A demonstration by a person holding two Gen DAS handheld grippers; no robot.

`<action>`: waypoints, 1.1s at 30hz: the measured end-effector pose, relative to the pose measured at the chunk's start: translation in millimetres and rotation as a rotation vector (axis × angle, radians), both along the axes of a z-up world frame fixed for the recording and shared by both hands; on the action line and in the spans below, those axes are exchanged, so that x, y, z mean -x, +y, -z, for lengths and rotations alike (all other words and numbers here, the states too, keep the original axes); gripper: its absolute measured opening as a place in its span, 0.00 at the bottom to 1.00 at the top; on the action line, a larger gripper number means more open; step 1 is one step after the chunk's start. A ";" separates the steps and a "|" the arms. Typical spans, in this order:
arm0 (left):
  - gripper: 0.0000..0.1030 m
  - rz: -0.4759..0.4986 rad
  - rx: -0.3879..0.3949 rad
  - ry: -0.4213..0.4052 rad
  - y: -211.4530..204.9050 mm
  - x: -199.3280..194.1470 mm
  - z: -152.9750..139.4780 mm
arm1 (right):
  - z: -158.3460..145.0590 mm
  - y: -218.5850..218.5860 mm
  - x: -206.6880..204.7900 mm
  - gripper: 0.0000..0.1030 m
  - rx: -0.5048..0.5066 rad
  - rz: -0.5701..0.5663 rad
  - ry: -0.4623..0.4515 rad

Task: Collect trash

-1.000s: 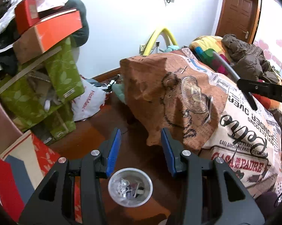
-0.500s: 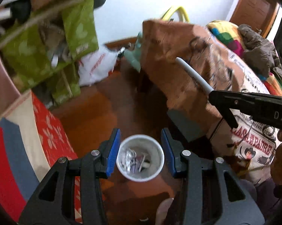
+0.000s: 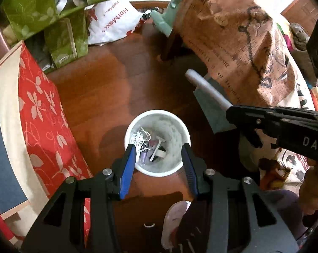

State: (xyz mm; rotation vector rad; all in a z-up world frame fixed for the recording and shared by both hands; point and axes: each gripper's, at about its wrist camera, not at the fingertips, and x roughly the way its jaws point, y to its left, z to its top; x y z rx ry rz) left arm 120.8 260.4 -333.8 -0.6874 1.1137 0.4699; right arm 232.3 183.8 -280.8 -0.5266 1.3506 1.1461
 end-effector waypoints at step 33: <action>0.42 0.239 -0.456 -0.509 -160.7 68.0 -325.0 | -302.4 -272.3 123.0 0.38 -0.588 0.489 -0.651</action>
